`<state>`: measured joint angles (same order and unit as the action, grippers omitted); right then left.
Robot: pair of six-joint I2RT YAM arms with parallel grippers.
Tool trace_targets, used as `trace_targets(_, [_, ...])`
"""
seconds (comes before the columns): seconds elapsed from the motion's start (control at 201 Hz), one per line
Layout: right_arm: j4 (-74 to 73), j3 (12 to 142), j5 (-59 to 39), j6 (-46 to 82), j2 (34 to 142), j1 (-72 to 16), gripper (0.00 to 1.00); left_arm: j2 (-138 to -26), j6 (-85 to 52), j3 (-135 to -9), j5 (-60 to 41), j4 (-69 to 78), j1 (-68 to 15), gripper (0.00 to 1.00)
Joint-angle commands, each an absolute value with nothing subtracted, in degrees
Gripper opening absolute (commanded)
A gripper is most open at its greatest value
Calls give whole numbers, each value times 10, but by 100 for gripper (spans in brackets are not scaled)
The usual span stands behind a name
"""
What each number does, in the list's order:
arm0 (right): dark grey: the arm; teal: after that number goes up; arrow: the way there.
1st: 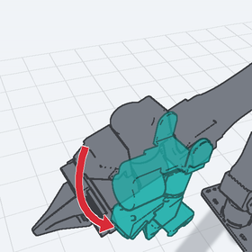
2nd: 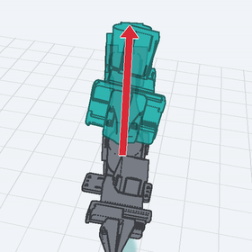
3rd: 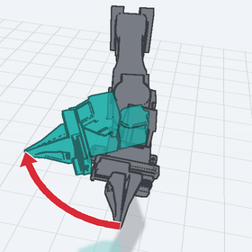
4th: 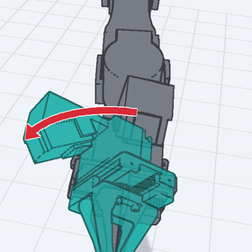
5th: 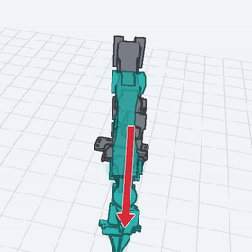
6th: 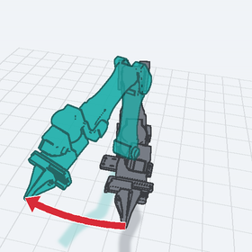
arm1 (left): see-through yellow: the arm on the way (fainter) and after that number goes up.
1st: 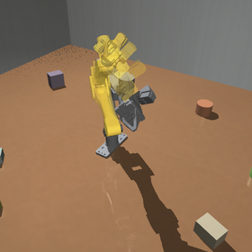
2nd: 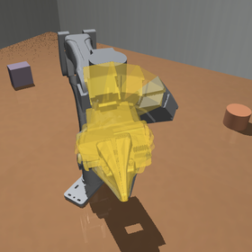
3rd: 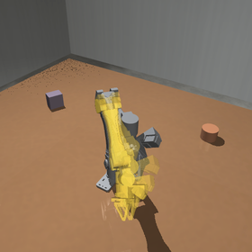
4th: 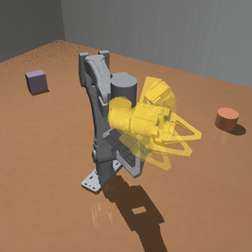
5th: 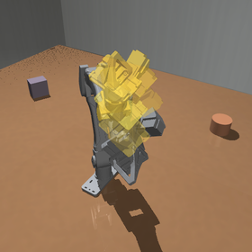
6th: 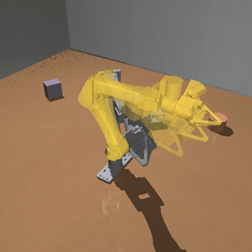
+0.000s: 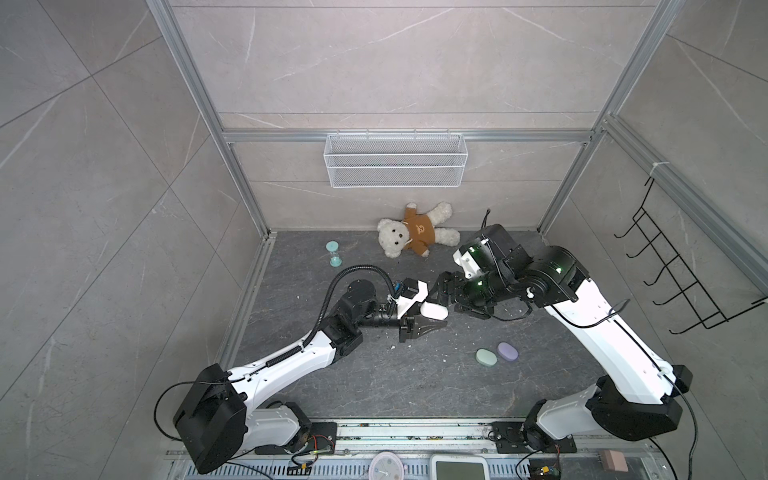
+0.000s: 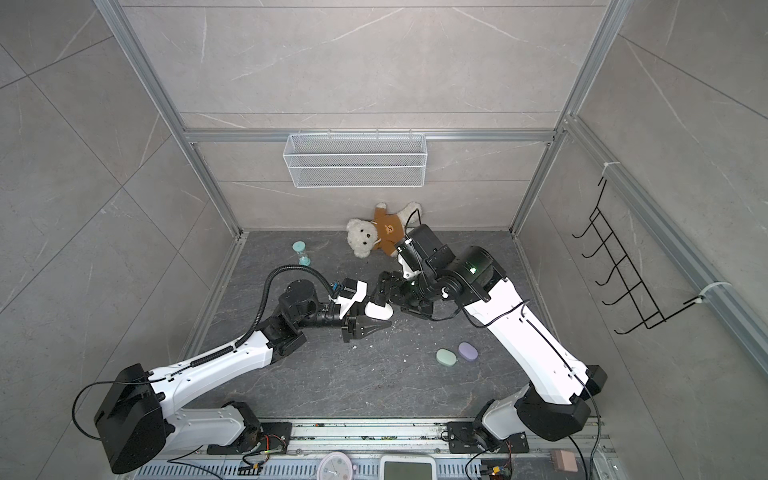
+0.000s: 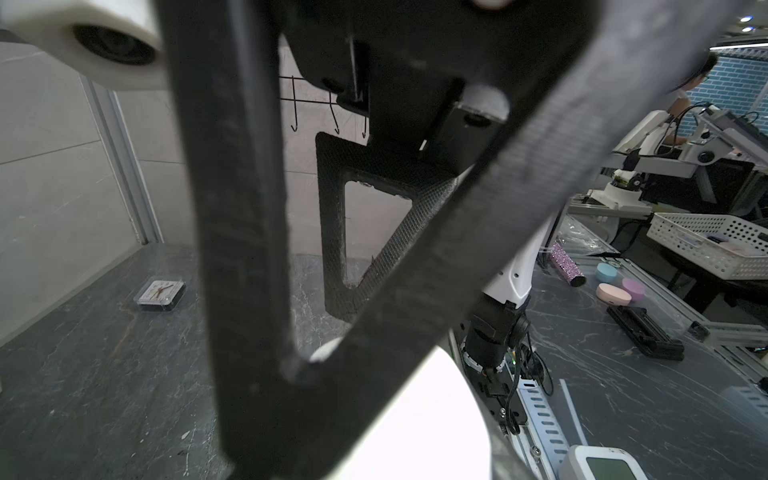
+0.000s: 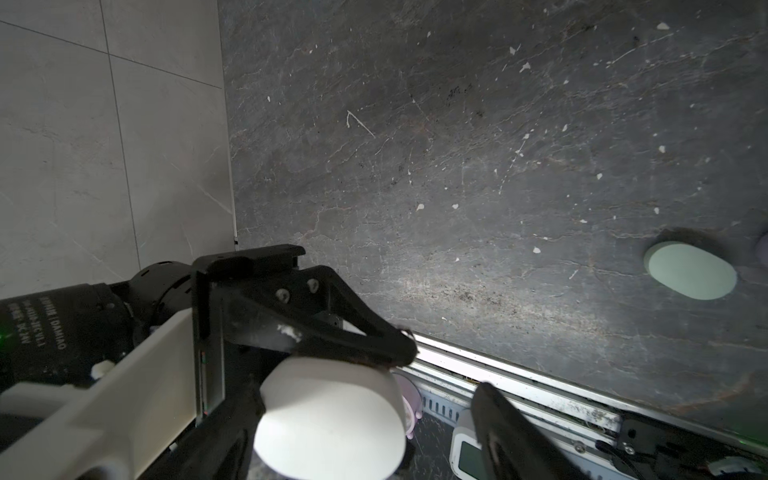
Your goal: Insert the wireless bluetooth earbuds into the charging case
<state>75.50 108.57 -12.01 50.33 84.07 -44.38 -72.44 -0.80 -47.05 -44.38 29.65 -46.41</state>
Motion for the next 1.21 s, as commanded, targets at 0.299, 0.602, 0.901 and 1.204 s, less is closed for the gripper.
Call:
trace_targets(0.299, [732,1055,-172,508,829,-444,81,-709,30,-503,-434,292,-469,17])
trace_targets(0.602, [732,1057,-184,502,834,-445,70,-715,31,-506,-434,289,-469,17])
trace_targets(0.901, [723,1057,-198,497,839,-447,58,-719,30,-508,-436,283,-470,17])
trace_targets(1.204, [722,1050,-155,497,821,-444,55,-724,26,-509,-430,273,-470,41])
